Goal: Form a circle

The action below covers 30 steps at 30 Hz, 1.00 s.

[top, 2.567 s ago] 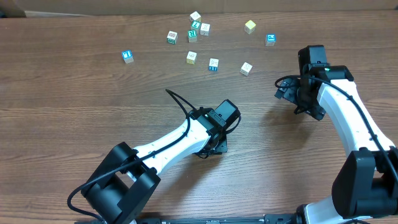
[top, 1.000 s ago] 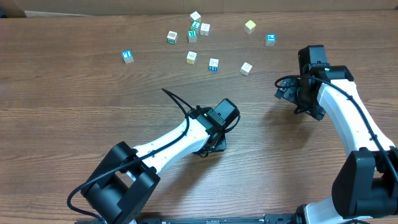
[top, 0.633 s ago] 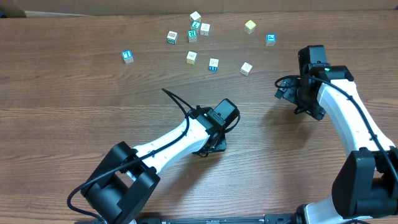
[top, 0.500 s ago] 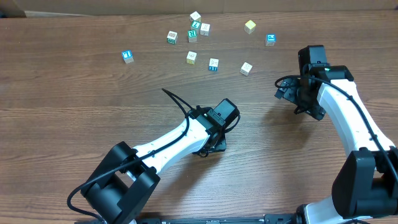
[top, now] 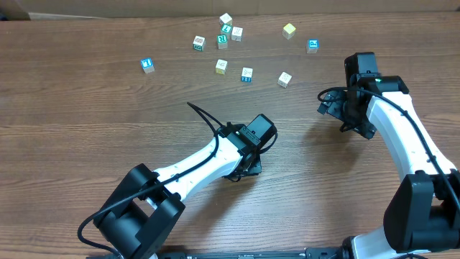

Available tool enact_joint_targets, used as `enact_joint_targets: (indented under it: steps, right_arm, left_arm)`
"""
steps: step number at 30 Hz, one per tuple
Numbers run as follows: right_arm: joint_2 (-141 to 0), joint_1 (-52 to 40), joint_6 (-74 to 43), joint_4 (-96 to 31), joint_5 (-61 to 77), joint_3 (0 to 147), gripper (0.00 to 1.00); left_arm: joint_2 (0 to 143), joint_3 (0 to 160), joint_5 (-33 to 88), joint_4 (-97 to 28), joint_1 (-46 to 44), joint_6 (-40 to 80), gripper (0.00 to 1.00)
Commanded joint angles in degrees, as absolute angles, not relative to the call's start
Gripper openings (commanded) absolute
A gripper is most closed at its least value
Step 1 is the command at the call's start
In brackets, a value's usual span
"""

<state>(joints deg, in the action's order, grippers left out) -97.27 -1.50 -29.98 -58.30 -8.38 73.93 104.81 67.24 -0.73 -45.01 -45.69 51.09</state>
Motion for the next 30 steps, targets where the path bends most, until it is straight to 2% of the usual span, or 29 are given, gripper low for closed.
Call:
enact_joint_targets:
  steps: [1, 6, 14, 24, 30]
  right_arm:
    - [-96.23, -1.26, -30.00, -58.17, -8.97, 74.59, 1.00]
    - [-96.23, -1.26, -30.00, -58.17, -8.99, 74.59, 1.00]
    - [-96.23, -1.26, -30.00, -58.17, -8.97, 74.59, 1.00]
    - [-96.23, -1.26, -30.00, -58.17, -8.97, 74.59, 1.00]
    - [-96.23, -1.26, -30.00, -58.17, -8.99, 74.59, 1.00]
  left_arm:
    - [105.75, 66.81, -1.41, -45.43, -45.23, 51.46, 0.41]
    - [105.75, 66.81, -1.23, -45.63, -45.23, 51.46, 0.36]
    - [105.75, 66.81, -1.23, -45.63, -45.23, 51.46, 0.36]
    - [105.75, 66.81, -1.23, -45.84, -45.23, 51.66, 0.27]
    - [105.75, 66.81, -1.26, -46.02, -45.23, 51.94, 0.33]
